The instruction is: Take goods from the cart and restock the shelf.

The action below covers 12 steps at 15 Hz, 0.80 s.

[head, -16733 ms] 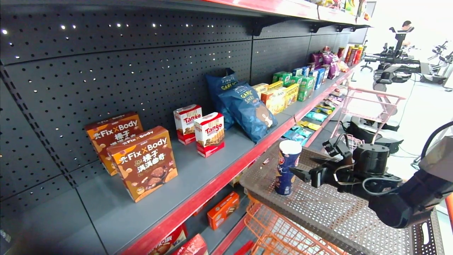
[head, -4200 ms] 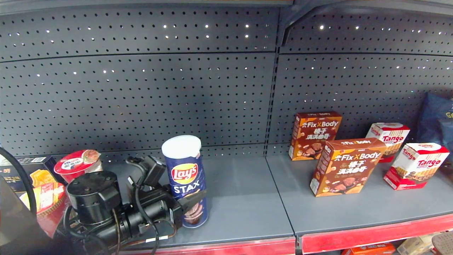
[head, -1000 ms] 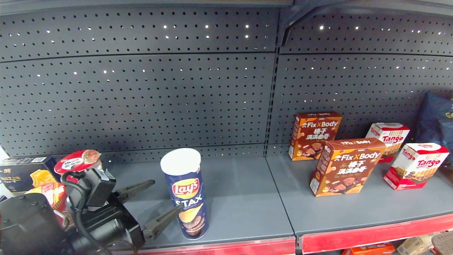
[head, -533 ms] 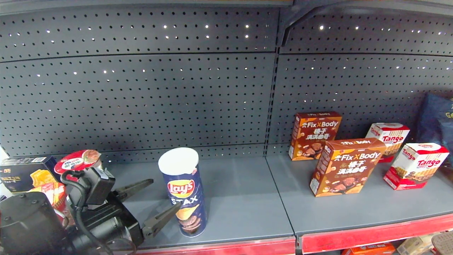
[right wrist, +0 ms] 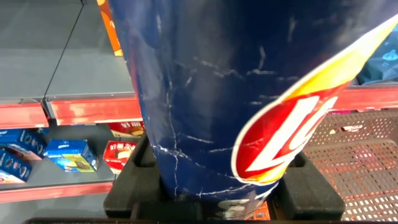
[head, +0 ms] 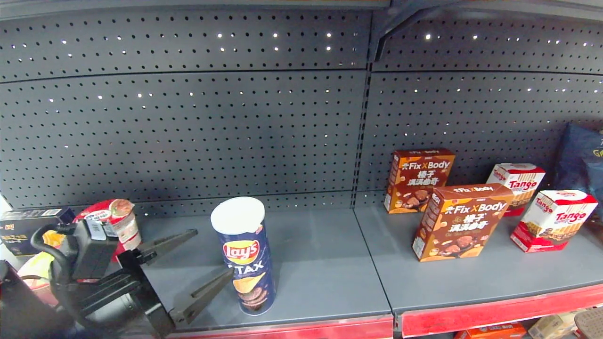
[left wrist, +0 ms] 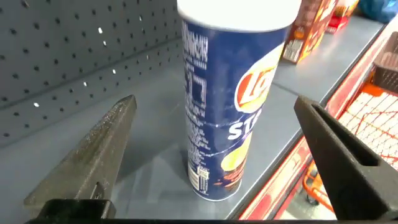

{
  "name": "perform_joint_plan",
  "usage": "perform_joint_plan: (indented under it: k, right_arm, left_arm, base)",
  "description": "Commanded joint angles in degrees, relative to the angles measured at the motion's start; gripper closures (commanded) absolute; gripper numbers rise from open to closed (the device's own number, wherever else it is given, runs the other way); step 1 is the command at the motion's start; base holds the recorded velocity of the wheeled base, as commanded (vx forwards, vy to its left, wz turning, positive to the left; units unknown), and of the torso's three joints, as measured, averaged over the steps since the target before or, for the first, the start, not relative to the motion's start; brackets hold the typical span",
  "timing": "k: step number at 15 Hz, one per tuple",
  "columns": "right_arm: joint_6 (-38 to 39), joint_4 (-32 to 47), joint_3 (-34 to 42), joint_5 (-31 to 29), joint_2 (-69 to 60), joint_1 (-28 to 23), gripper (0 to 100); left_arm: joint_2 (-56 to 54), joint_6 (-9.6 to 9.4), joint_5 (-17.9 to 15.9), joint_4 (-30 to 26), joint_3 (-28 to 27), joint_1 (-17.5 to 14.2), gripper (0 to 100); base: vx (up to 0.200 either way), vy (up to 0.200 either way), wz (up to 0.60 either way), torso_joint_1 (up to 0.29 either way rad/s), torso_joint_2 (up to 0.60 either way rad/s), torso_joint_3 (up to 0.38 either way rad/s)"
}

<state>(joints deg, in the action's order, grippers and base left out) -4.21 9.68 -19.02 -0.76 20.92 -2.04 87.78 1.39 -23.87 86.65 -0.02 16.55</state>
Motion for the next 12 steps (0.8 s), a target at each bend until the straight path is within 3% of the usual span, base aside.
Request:
perform_joint_plan:
  k: [1,4,6,7,8,12]
  right_arm:
    - [0.0,-0.1,-0.3,0.0,0.1,0.0,100]
    - [-0.1,-0.1,-0.4,-0.5,0.0,-0.2,100]
    - [0.0,-0.2,-0.4,-0.6,-0.1,-0.2,100]
    - [0.0,-0.2,-0.4,-0.6,-0.1,-0.2,100]
    - [0.0,-0.2,-0.2,-0.7,-0.6,-0.4,100]
    - [0.0,0.3,-0.5,-0.3,-4.1,-0.3,100]
  left_arm:
    - [-6.7,0.02,0.1,-1.8,-0.1,-1.4,0]
    - [-15.8,-0.07,0.2,-5.9,-0.1,-4.7,0]
    - [-23.5,-0.16,0.4,-14.4,-0.1,-5.5,0]
    - [-24.2,-0.16,0.4,-15.2,-0.1,-5.5,0]
    - [-32.8,-0.25,1.9,-25.9,-0.3,-5.9,0]
    - [-52.3,0.81,8.2,-41.6,-0.5,-9.7,0]
  base:
    - [0.0,0.0,0.0,0.0,0.0,0.0]
    - [0.0,0.0,0.0,0.0,0.0,0.0]
    - [0.0,0.0,0.0,0.0,0.0,0.0]
    - [0.0,0.0,0.0,0.0,0.0,0.0]
    - [0.0,0.0,0.0,0.0,0.0,0.0]
    - [0.0,0.0,0.0,0.0,0.0,0.0]
